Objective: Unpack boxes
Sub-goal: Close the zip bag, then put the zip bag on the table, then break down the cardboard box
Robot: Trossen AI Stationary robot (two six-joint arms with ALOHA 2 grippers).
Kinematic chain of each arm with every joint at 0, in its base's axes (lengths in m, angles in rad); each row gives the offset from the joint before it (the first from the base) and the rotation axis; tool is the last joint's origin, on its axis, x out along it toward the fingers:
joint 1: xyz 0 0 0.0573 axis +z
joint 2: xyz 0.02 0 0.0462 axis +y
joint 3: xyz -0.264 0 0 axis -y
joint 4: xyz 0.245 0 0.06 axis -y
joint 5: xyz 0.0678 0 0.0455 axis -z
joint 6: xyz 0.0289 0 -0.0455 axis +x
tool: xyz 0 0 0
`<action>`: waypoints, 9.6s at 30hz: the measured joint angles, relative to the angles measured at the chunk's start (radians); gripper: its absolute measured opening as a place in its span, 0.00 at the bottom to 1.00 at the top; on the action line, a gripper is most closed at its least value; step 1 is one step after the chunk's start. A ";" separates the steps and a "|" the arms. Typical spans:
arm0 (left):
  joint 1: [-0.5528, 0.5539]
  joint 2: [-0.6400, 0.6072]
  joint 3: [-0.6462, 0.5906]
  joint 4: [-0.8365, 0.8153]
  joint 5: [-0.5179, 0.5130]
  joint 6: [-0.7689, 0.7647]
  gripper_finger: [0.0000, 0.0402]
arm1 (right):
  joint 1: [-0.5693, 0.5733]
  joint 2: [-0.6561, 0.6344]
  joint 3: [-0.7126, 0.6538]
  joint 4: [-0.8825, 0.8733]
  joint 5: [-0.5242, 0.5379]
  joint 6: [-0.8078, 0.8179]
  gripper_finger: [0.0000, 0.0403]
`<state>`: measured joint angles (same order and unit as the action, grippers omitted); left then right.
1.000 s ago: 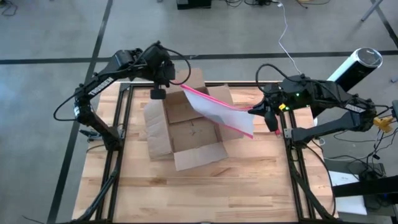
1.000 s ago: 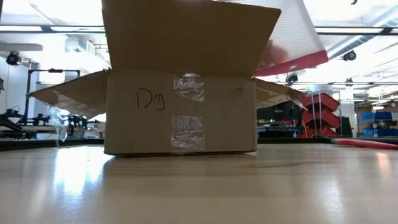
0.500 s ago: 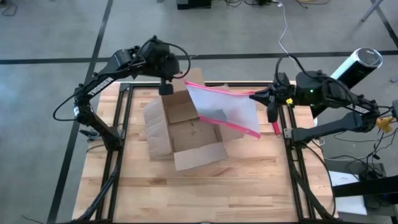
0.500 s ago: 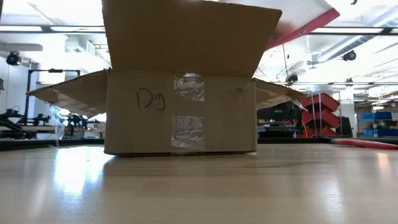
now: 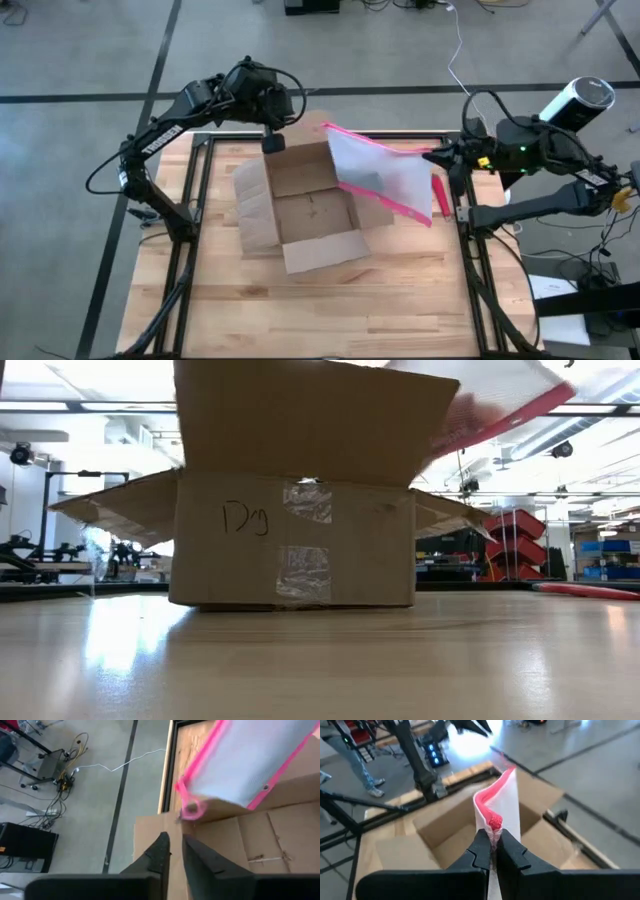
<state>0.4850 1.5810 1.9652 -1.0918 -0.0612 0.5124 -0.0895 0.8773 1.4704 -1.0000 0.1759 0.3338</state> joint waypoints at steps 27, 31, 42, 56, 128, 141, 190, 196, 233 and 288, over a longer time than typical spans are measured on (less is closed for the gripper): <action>-0.060 0.004 -0.278 0.125 0.263 0.109 0.55 | 0.000 -0.127 0.000 -0.036 0.062 0.034 0.00; -0.128 0.004 -0.389 0.316 0.264 0.181 0.55 | 0.000 -0.127 0.000 -0.035 0.062 0.033 0.00; -0.203 0.006 -0.603 0.582 0.299 0.247 0.55 | 0.000 -0.108 0.000 -0.028 0.062 0.059 0.00; -0.205 0.031 -0.770 0.758 0.357 0.234 0.52 | -0.001 0.016 -0.001 0.112 0.000 0.049 0.00; -0.229 0.184 -0.741 0.648 0.378 0.186 0.36 | -0.005 0.386 0.612 -0.085 0.166 -0.134 0.00; -0.187 0.101 -0.741 0.165 0.378 0.203 0.23 | -0.005 0.386 0.704 -0.386 0.318 -0.097 0.00; -0.068 -0.107 -0.751 0.076 0.349 0.024 0.16 | 0.090 0.390 -0.134 -0.410 -0.255 0.133 0.00; -0.068 -0.107 -0.751 0.113 0.351 0.024 0.16 | 0.089 0.389 -0.169 -0.394 -0.151 0.137 0.00; -0.068 -0.107 -0.750 0.202 0.348 0.020 0.17 | -0.040 0.391 -0.171 -0.125 0.117 0.064 0.19; -0.468 -0.106 -1.115 0.536 0.572 -0.630 0.69 | -0.088 0.317 -0.171 -0.062 0.218 0.005 0.51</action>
<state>0.0174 1.4750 0.8506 -0.5556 0.5107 -0.1176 -0.1776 1.1946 1.2995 -1.0620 0.3936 0.3390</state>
